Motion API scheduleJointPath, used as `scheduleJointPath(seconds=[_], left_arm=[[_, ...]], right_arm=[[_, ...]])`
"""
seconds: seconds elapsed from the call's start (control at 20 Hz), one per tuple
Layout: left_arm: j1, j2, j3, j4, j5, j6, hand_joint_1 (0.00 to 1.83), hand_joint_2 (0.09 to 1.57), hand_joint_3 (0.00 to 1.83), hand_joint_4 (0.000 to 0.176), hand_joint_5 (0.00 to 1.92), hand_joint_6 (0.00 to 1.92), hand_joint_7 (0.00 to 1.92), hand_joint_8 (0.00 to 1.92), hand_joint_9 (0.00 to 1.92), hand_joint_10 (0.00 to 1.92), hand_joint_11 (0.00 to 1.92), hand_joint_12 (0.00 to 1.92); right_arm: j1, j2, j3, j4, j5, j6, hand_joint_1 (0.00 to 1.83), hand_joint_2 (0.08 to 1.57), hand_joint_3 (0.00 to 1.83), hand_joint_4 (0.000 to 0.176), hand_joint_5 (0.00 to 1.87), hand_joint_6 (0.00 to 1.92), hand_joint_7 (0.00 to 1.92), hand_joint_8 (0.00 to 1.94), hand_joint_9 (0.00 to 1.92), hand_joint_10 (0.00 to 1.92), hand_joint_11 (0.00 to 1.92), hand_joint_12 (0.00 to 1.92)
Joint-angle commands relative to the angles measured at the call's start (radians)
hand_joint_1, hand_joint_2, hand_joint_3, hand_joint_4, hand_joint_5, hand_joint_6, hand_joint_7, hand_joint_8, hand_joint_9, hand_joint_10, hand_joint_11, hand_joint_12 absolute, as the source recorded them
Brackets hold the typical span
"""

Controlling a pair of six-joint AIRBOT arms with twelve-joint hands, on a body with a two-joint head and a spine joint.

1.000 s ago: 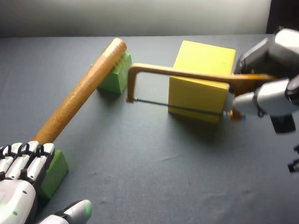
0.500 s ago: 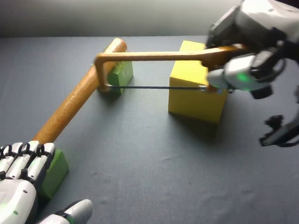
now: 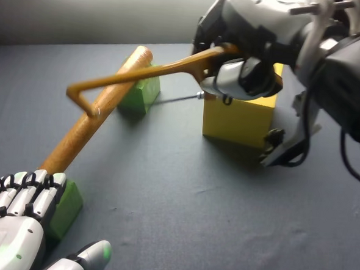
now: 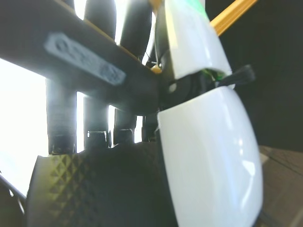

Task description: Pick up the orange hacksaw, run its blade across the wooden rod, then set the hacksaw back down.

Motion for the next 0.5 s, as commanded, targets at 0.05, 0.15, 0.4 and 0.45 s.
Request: scheduleJointPath(seconds=[0.05,0.15,0.4,0.45], left_arm=[[0.003,-0.007,-0.003,0.051,-0.059,-0.004,0.00,1.25,0.00,0.000,0.00,0.00,0.00,0.00,0.00,0.00,0.00,0.00],[0.004,-0.007,-0.004,0.051,-0.059,-0.004,0.00,1.25,0.00,0.000,0.00,0.00,0.00,0.00,0.00,0.00,0.00,0.00],[0.007,-0.009,-0.003,0.051,-0.059,-0.004,0.00,1.25,0.00,0.000,0.00,0.00,0.00,0.00,0.00,0.00,0.00,0.00],[0.007,-0.009,-0.001,0.051,-0.059,-0.005,0.00,1.25,0.00,0.000,0.00,0.00,0.00,0.00,0.00,0.00,0.00,0.00]], right_arm=[[0.003,-0.022,0.015,-0.078,0.078,0.018,1.40,1.03,0.00,0.000,1.01,0.87,1.23,0.47,1.16,0.80,1.11,0.66],[0.003,-0.045,0.029,-0.066,0.094,0.038,1.40,1.02,0.00,0.000,1.04,0.83,1.26,0.41,1.18,0.78,1.14,0.63],[0.031,-0.071,0.036,-0.063,0.093,0.052,1.40,1.02,0.00,0.000,1.06,0.79,1.25,0.47,1.21,0.72,1.15,0.59],[0.040,-0.071,0.036,-0.063,0.093,0.052,1.40,1.02,0.00,0.000,1.05,0.78,1.25,0.47,1.22,0.71,1.17,0.57]])
